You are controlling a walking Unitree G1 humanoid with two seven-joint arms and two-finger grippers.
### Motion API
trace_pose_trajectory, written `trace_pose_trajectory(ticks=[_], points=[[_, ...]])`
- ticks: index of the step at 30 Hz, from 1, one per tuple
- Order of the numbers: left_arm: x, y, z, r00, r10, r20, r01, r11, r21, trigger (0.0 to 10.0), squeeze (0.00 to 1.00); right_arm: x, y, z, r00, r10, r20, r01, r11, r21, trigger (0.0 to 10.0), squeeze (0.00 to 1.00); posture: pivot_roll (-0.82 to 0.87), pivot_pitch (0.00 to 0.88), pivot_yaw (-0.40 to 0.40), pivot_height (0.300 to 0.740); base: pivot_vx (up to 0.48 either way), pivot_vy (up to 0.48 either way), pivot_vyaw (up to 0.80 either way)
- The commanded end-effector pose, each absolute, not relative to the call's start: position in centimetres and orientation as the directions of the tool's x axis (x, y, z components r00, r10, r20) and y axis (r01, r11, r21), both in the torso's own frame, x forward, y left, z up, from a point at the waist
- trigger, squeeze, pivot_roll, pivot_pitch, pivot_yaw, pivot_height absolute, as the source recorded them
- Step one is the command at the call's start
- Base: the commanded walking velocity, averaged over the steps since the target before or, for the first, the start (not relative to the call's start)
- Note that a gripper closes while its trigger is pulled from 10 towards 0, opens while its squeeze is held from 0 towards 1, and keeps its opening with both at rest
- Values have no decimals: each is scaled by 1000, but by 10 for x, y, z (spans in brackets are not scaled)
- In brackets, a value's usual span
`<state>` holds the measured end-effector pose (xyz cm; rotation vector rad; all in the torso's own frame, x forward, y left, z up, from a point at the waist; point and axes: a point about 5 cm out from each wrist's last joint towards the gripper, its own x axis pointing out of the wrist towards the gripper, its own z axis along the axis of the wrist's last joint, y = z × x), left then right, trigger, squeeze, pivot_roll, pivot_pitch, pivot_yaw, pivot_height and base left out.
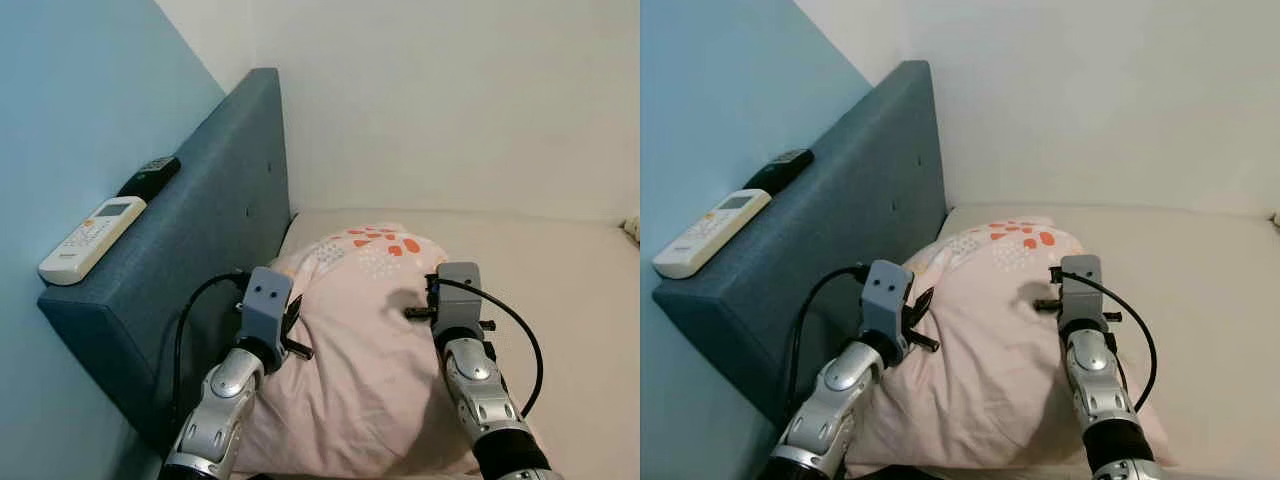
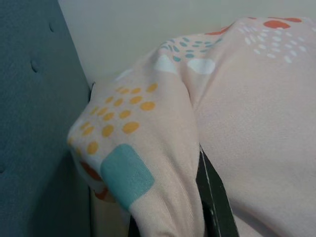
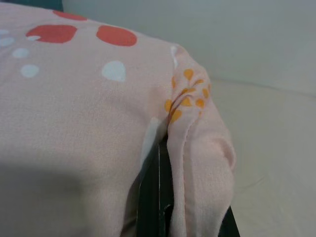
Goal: Clean up the room
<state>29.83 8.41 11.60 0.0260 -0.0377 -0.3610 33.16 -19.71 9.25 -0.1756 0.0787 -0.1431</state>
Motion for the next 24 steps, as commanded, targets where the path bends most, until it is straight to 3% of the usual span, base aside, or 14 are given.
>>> trace_pose_trajectory(ticks=[1, 24], points=[[299, 88, 121, 935, -347, 71, 344, 937, 55, 10000, 0, 333, -198, 99, 987, -159, -26, 153, 974, -169, 10000, 0, 21, 7, 22, 702, 0, 0, 0], [296, 86, 120, 930, -362, 67, 359, 931, 59, 10000, 0, 331, -196, 99, 988, -153, -6, 150, 975, -162, 10000, 0, 24, 7, 27, 612, 0, 0, 0]])
